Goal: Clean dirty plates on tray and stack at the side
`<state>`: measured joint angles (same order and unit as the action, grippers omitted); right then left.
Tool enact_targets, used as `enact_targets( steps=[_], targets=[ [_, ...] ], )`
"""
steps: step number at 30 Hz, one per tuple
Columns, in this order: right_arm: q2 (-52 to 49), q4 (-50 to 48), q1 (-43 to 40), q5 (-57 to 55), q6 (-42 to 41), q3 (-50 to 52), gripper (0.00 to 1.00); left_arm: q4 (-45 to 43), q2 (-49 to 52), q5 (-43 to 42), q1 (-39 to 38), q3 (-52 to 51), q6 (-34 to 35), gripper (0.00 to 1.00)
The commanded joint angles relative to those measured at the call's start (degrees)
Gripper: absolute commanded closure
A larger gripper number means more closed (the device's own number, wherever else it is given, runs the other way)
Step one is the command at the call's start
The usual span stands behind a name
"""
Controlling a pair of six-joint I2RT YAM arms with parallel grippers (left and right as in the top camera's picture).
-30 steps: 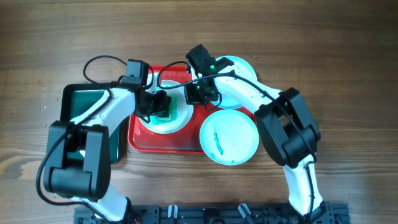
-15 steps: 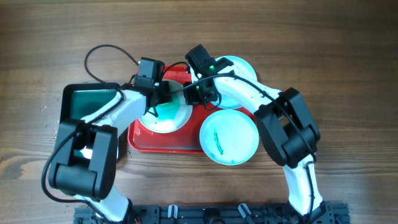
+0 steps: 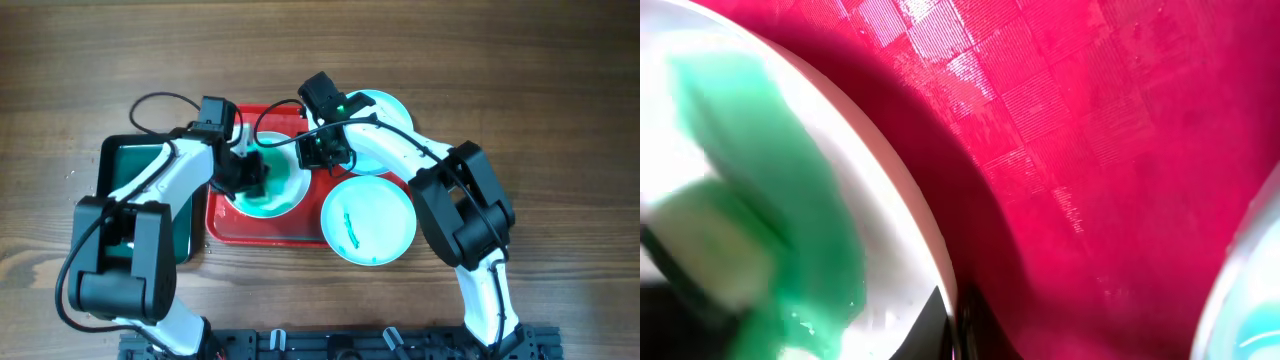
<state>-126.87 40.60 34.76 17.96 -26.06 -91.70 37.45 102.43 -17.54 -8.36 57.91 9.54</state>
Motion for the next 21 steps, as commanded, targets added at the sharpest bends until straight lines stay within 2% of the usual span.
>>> enact_targets(
  steps=[1,5,11,14,18,21],
  targets=[
    [-1.92,0.17,0.24,-1.31,-0.92,0.22,0.96,0.24,2.38,-12.15,-2.51,-2.43,-3.34,0.96],
    [-1.92,0.20,0.24,-1.31,-0.92,0.22,0.96,-4.63,2.38,-8.13,-6.67,-2.43,-2.23,0.96],
    [-1.92,0.37,0.24,-1.31,-0.90,0.22,0.96,-15.89,2.38,4.66,-9.77,-2.43,5.33,0.96],
    [-1.92,0.46,0.24,-1.31,-0.94,0.22,0.96,-20.59,2.38,15.15,-9.75,-2.43,7.10,0.96],
    [-1.92,0.48,0.24,-1.33,-0.92,0.22,0.96,-22.16,2.38,31.47,-9.35,-2.43,12.24,0.96],
    [-1.92,0.44,0.24,-1.33,-0.92,0.22,0.96,-22.93,2.38,37.18,-7.45,-2.43,12.37,0.96]
  ],
)
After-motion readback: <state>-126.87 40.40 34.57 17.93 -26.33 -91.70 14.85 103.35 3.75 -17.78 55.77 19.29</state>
